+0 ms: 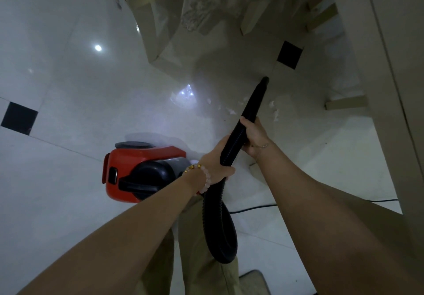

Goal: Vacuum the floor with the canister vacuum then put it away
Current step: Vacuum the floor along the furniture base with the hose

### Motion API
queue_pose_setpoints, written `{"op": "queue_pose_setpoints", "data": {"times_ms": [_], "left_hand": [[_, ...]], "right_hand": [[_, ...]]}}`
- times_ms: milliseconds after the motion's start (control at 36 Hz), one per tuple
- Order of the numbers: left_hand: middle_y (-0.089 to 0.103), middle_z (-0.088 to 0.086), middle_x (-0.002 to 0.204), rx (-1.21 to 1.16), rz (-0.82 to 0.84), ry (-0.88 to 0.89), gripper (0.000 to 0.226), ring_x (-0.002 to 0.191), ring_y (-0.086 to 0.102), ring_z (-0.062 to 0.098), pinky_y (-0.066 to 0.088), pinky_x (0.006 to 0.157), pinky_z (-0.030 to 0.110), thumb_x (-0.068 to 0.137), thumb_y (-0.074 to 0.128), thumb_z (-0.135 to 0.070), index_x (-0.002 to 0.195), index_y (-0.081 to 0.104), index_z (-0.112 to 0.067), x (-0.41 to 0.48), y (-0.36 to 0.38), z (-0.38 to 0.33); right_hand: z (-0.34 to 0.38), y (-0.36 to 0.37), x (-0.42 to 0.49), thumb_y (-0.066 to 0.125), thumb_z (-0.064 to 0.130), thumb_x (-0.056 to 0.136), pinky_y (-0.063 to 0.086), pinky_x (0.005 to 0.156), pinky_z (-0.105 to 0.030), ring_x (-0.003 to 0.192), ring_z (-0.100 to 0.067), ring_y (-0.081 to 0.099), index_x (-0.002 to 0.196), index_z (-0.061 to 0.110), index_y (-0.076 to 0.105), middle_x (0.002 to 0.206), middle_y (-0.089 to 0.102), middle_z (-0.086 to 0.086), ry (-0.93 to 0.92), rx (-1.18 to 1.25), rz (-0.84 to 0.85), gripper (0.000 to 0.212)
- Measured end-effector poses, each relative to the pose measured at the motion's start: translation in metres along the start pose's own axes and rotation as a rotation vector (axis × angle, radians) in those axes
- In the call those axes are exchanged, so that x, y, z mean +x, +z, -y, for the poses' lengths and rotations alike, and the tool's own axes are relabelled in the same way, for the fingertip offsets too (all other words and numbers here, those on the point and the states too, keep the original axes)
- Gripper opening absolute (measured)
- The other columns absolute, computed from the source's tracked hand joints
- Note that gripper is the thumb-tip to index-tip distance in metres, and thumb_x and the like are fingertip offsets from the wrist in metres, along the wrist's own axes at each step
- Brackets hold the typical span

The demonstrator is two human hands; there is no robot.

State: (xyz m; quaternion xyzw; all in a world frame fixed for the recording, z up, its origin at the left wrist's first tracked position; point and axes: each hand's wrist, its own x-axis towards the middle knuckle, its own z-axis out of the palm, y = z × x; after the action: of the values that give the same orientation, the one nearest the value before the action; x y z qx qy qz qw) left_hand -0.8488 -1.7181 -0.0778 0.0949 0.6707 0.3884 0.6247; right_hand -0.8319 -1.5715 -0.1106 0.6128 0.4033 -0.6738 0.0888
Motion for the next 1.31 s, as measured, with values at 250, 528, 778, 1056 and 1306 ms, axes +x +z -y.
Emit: {"op": "queue_pose_setpoints", "data": {"times_ms": [250, 528, 778, 1056, 1306], "left_hand": [[0.053, 0.002, 0.103, 0.031, 0.002, 0.013, 0.085, 0.068, 0.062, 0.014, 0.054, 0.067, 0.026, 0.083, 0.059, -0.008, 0.147, 0.011, -0.039, 0.002, 0.001, -0.007], [0.052, -0.004, 0.092, -0.026, 0.065, -0.024, 0.084, 0.065, 0.06, 0.014, 0.054, 0.059, 0.02, 0.084, 0.059, -0.003, 0.147, 0.013, -0.033, -0.012, 0.004, 0.001], [0.052, -0.009, 0.09, -0.055, 0.035, -0.057, 0.08, 0.071, 0.059, 0.013, 0.056, 0.066, 0.025, 0.084, 0.058, -0.005, 0.145, 0.018, -0.038, -0.033, 0.02, 0.012], [0.047, -0.013, 0.088, -0.048, 0.08, -0.044, 0.082, 0.062, 0.056, 0.007, 0.052, 0.055, 0.014, 0.084, 0.056, -0.001, 0.147, 0.015, -0.034, -0.039, 0.021, 0.006], [0.053, -0.003, 0.103, -0.011, 0.116, -0.065, 0.085, 0.079, 0.054, 0.009, 0.047, 0.061, 0.011, 0.085, 0.058, -0.005, 0.148, 0.01, -0.035, -0.047, 0.022, 0.011]], "right_hand": [[0.006, -0.002, 0.0, 0.053, 0.022, 0.096, 0.053, 0.069, -0.036, 0.082, -0.02, 0.055, 0.142, 0.021, 0.036, 0.097, 0.054, -0.004, 0.012, 0.013, -0.013, 0.049], [-0.015, -0.003, -0.013, 0.05, 0.019, 0.097, 0.052, 0.073, -0.038, 0.081, -0.02, 0.054, 0.138, 0.021, 0.039, 0.097, 0.054, -0.005, 0.04, 0.037, -0.031, 0.042], [-0.032, -0.004, -0.025, 0.048, 0.01, 0.096, 0.05, 0.061, -0.033, 0.068, -0.019, 0.051, 0.12, 0.017, 0.046, 0.087, 0.052, -0.007, 0.005, 0.055, -0.063, 0.024], [-0.035, -0.01, -0.03, 0.045, 0.008, 0.097, 0.048, 0.056, -0.034, 0.065, -0.02, 0.049, 0.128, 0.007, 0.044, 0.085, 0.05, -0.009, 0.024, 0.073, -0.13, 0.031], [-0.043, -0.011, -0.037, 0.046, 0.007, 0.096, 0.049, 0.055, -0.036, 0.063, -0.022, 0.049, 0.129, 0.004, 0.042, 0.083, 0.049, -0.01, 0.048, 0.095, -0.177, 0.033]]}}
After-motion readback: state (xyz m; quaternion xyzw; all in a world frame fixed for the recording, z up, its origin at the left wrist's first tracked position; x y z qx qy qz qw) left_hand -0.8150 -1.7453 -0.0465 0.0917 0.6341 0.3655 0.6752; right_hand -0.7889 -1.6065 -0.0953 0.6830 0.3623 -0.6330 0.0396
